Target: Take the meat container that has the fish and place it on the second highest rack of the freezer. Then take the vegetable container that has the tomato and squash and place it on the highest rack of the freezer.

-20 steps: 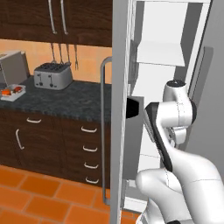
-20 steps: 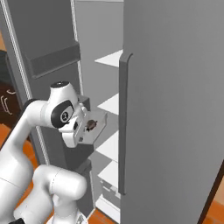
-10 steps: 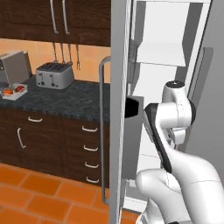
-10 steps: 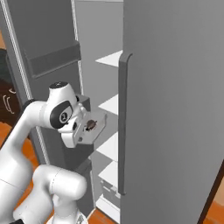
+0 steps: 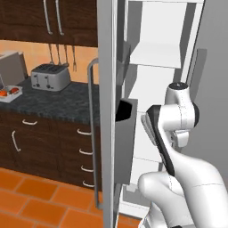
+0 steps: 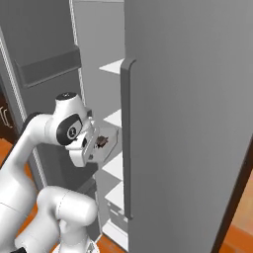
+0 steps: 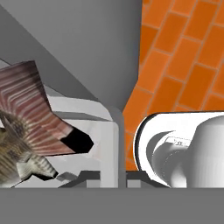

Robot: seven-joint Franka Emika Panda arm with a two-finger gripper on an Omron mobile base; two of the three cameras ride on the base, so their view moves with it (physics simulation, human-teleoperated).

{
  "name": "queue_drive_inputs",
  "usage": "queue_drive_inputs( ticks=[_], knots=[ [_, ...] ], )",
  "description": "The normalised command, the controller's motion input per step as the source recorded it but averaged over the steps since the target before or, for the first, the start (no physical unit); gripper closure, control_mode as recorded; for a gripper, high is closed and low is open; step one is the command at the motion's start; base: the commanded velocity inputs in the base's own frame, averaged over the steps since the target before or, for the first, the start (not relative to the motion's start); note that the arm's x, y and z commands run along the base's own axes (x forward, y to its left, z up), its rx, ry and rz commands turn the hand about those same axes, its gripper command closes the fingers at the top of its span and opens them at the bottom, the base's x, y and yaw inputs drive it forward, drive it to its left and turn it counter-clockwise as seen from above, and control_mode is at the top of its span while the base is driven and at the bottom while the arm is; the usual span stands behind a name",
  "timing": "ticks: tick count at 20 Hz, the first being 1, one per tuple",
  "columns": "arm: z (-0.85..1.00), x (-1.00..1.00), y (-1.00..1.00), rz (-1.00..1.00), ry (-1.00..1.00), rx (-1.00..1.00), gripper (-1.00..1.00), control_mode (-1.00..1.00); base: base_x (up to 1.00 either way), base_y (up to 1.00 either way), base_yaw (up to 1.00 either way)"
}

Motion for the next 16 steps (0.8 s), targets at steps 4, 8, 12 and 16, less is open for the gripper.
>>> queue_drive_inputs(
  ticks=[4,8,12,16],
  knots=[
    [0.0,0.0,0.0,0.0,0.0,0.0,1.0,1.0,0.44,-0.18,0.0],
    [0.0,0.0,0.0,0.0,0.0,0.0,1.0,1.0,0.47,-0.16,0.0],
    [0.0,0.0,0.0,0.0,0.0,0.0,1.0,1.0,0.49,-0.18,0.0],
    [0.0,0.0,0.0,0.0,0.0,0.0,1.0,1.0,0.23,-0.27,-0.06]
  ],
)
